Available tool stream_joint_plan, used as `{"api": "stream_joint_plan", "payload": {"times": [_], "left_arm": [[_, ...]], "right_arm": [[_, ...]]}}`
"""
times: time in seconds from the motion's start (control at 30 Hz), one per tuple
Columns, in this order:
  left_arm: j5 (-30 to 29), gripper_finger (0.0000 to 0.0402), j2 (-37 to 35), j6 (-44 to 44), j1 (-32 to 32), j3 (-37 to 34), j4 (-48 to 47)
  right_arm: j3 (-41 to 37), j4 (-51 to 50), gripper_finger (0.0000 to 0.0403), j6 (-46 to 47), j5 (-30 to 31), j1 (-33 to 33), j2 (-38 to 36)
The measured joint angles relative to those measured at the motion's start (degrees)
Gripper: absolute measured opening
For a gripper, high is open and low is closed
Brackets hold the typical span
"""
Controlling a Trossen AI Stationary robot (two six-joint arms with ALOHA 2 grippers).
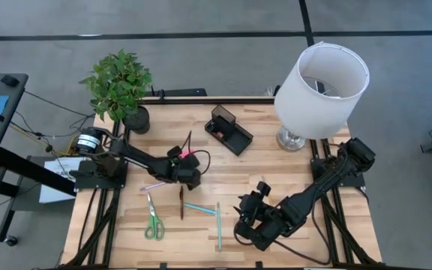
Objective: Pick and place office supplies into organizer
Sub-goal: Put the sticky notes into the desk organizer
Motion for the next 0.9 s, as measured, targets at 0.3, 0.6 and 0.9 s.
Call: {"api": "stream_joint_plan", "payload": {"times": [0.3, 0.6, 0.9], "left_arm": [[2.97, 0.0001, -0.07, 13.43, -1.68, 11.33, 2.51], [2.20, 0.0000, -0.25, 31.18, 1.73, 21.66, 9.33], [7.04, 0.0000, 2.25, 34.68, 9.28, 21.95, 14.81]], "right_arm": [[0.00, 0.10, 0.0166, 1.17, -0.01, 0.00, 0.00], [0.00, -1.73, 0.0165, 9.22, 0.02, 3.35, 0.00], [-3.04, -1.88, 0.0164, 18.58, 1.38, 9.96, 0.07]]}}
